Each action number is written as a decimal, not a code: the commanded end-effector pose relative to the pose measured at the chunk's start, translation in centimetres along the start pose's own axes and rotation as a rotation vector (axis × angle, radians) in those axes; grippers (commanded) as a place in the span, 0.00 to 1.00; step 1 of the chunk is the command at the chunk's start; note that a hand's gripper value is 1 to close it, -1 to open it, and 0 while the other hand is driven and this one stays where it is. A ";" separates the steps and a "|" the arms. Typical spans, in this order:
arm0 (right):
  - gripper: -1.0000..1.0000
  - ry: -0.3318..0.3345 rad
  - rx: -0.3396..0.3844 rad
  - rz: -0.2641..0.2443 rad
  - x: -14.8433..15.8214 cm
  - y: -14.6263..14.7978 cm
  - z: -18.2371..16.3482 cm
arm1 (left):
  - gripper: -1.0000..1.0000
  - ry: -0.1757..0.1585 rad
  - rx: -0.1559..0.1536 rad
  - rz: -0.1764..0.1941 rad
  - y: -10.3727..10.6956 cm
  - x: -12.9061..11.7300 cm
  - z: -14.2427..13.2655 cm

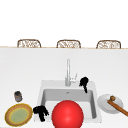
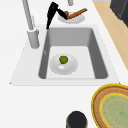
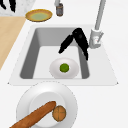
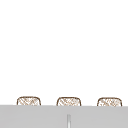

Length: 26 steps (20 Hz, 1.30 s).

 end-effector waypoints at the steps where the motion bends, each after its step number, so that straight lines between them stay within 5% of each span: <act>1: 0.00 -0.034 -0.044 -0.066 -0.2 1.4 0.8 | 0.50 0.000 0.000 0.000 0.0 0.0 0.0; 10: 0.00 -0.017 0.000 -0.009 1.1 4.5 2.0 | 0.50 0.000 0.000 0.000 0.0 0.0 0.0; 12: 0.00 -0.022 -0.041 -0.062 0.0 5.2 3.1 | 0.50 0.000 0.000 0.000 0.0 0.0 0.0; 18: 0.00 -0.078 -0.067 -0.075 -1.6 5.7 5.3 | 0.50 0.000 0.000 0.000 0.0 0.0 0.0; 26: 0.00 -0.032 -0.045 -0.118 -4.0 5.7 6.4 | 0.50 0.000 0.000 0.000 0.0 0.0 0.0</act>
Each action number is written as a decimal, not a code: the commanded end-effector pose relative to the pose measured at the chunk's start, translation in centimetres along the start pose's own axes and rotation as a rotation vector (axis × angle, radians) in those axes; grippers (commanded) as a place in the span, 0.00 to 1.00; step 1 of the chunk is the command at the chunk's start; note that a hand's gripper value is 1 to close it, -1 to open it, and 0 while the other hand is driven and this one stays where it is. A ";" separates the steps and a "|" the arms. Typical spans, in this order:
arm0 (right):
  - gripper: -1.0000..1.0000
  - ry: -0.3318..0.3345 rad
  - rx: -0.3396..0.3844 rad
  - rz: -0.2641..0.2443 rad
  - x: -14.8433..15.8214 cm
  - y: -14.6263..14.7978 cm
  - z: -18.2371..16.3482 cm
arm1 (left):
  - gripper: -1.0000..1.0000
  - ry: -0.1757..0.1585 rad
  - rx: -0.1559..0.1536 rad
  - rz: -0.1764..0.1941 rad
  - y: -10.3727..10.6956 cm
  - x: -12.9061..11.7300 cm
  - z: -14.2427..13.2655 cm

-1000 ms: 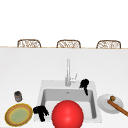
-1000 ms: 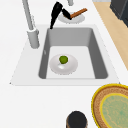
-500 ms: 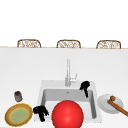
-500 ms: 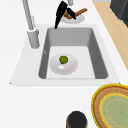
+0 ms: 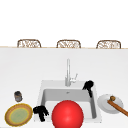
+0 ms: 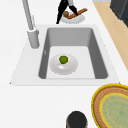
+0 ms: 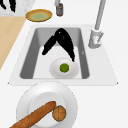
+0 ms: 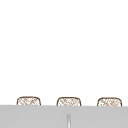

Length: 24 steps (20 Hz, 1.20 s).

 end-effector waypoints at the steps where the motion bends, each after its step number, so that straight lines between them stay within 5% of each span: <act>1: 0.00 0.035 -0.024 -0.075 -1.2 -0.1 0.5 | 0.50 0.000 0.000 0.000 0.0 0.0 0.0; 24: 0.00 0.135 -0.033 -0.085 -8.6 0.0 1.9 | 0.50 0.000 0.000 0.000 0.0 0.0 0.0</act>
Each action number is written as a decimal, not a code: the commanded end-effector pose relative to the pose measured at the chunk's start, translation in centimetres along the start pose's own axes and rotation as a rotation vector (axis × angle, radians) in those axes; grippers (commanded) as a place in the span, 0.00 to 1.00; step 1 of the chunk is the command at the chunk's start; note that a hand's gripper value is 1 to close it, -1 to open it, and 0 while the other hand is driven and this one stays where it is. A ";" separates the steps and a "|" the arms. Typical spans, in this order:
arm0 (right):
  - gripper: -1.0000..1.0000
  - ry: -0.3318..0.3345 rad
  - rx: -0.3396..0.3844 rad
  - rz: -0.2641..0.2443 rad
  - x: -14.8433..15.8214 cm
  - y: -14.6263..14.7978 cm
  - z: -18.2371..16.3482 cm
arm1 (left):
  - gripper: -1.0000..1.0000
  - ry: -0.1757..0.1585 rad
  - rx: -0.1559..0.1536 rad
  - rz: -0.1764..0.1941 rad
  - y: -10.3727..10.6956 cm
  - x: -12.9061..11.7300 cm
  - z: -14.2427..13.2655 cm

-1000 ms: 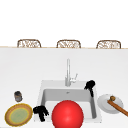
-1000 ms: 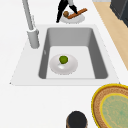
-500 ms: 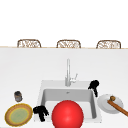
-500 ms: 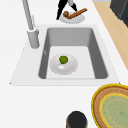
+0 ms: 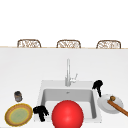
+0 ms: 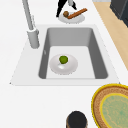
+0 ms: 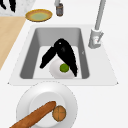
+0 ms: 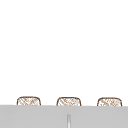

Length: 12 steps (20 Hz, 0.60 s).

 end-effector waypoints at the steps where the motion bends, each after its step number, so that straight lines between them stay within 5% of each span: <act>1: 0.00 0.035 -0.016 -0.088 -1.1 0.1 0.1 | 0.50 0.000 0.000 0.000 0.0 0.0 0.0; 7: 0.00 -0.018 -0.015 -0.033 -4.9 1.1 0.9 | 0.50 0.000 0.000 0.000 0.0 0.0 0.0; 12: 0.00 -0.062 -0.016 -0.043 -8.1 2.0 1.2 | 0.50 0.000 0.000 0.000 0.0 0.0 0.0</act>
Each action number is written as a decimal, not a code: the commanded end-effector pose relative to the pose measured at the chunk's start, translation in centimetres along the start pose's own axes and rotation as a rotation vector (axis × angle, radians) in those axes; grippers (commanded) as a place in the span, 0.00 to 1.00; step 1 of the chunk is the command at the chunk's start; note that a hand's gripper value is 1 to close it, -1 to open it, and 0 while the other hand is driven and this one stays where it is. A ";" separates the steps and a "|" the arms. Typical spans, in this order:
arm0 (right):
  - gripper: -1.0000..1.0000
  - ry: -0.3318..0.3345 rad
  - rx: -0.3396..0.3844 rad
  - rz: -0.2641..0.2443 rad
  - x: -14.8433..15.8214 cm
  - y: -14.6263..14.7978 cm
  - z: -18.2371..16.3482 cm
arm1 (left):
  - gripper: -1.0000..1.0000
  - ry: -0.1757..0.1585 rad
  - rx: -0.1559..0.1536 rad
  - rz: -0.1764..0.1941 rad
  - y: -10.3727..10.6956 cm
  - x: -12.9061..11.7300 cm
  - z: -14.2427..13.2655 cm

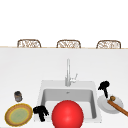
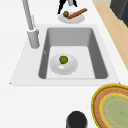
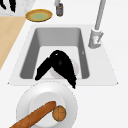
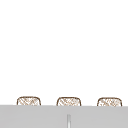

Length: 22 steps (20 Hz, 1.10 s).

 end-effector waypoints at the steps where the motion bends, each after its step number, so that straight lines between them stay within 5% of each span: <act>1: 0.00 -0.030 -0.005 -0.025 -2.6 1.1 0.5 | 0.50 0.000 0.000 0.000 0.0 0.0 0.0; 11: 0.00 -0.070 -0.047 -0.018 -9.7 2.1 0.7 | 0.50 0.000 0.000 0.000 0.0 0.0 0.0; 22: 0.00 -0.083 -0.036 0.112 -12.4 4.2 -5.5 | 0.50 0.000 0.000 0.000 0.0 0.0 0.0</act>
